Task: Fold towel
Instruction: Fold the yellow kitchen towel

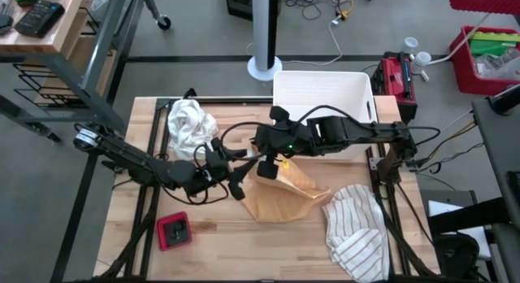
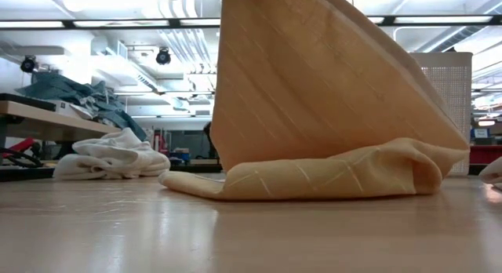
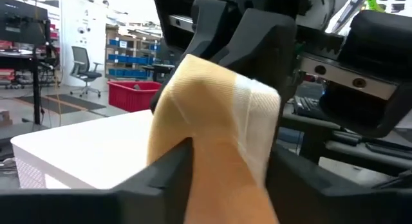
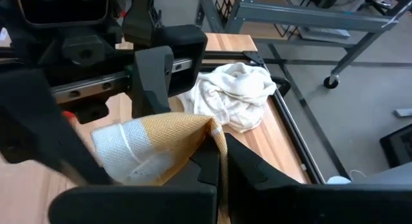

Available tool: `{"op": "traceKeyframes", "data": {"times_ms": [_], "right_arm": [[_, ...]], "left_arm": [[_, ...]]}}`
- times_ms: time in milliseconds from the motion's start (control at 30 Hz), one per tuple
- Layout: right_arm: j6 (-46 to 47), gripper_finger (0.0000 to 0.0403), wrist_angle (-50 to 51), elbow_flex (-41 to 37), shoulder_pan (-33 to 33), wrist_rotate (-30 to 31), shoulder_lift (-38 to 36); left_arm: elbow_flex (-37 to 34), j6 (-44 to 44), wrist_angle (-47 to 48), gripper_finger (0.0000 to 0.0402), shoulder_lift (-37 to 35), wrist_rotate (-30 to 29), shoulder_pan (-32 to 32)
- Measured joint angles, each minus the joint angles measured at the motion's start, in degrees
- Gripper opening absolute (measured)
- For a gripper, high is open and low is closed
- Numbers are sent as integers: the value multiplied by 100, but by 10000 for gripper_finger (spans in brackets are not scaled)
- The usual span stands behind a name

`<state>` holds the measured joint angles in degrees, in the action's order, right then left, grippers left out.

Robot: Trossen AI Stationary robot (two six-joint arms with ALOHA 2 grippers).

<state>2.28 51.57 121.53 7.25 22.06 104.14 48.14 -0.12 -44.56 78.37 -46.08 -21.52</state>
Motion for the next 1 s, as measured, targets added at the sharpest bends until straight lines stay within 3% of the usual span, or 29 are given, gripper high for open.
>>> {"op": "traceKeyframes", "data": {"times_ms": [133,200,367,1000], "right_arm": [[20,0,18,-10,0,-38,2],[34,0,25,-10,0,-214,2],[122,18,161,-11,0,-411,2],[-129,158,1625,22,5,-438,-409]], "left_arm": [[-2,113,87,43,0,6,-4],[-2,118,111,13,0,11,-10],[-2,166,137,2,0,11,-21],[-1,127,538,0,-522,351,-377]]}}
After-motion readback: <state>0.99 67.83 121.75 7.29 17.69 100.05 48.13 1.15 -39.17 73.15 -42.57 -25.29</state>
